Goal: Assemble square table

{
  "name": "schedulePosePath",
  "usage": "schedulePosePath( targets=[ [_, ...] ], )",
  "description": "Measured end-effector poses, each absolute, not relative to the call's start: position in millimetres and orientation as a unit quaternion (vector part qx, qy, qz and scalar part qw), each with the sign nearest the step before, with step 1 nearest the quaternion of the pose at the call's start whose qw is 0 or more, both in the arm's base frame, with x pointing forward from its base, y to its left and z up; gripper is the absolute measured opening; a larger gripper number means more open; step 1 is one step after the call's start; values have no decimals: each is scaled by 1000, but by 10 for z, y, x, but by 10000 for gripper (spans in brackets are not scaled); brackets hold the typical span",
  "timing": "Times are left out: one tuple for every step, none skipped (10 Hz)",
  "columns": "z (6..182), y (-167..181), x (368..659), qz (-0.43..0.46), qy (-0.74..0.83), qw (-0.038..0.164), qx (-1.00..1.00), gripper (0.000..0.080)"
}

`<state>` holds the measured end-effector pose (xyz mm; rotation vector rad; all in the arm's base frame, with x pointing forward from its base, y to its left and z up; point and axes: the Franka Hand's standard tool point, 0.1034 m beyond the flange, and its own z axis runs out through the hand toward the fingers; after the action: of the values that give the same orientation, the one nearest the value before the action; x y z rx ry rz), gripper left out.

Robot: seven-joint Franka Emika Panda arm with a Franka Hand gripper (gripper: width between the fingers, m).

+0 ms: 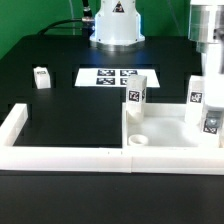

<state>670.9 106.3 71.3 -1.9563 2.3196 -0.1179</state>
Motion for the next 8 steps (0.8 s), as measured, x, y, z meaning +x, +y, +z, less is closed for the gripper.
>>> schedulePosePath(
  targets=[
    [770, 1105, 6772, -49, 709, 51, -701, 479],
    [788, 1121, 6779, -52, 657, 45, -751, 613],
    [774, 1105, 6774, -52, 655, 44, -752, 638],
    [772, 1094, 6775, -55, 621, 40, -781, 638],
    [767, 1083, 6775, -61, 569, 31, -820, 648],
    [746, 1076, 6772, -69, 485, 11, -872, 648],
    [747, 1082, 6790, -73, 392, -5, -917, 648],
    [750, 1092, 6806, -73, 364, -4, -929, 648]
  ],
)
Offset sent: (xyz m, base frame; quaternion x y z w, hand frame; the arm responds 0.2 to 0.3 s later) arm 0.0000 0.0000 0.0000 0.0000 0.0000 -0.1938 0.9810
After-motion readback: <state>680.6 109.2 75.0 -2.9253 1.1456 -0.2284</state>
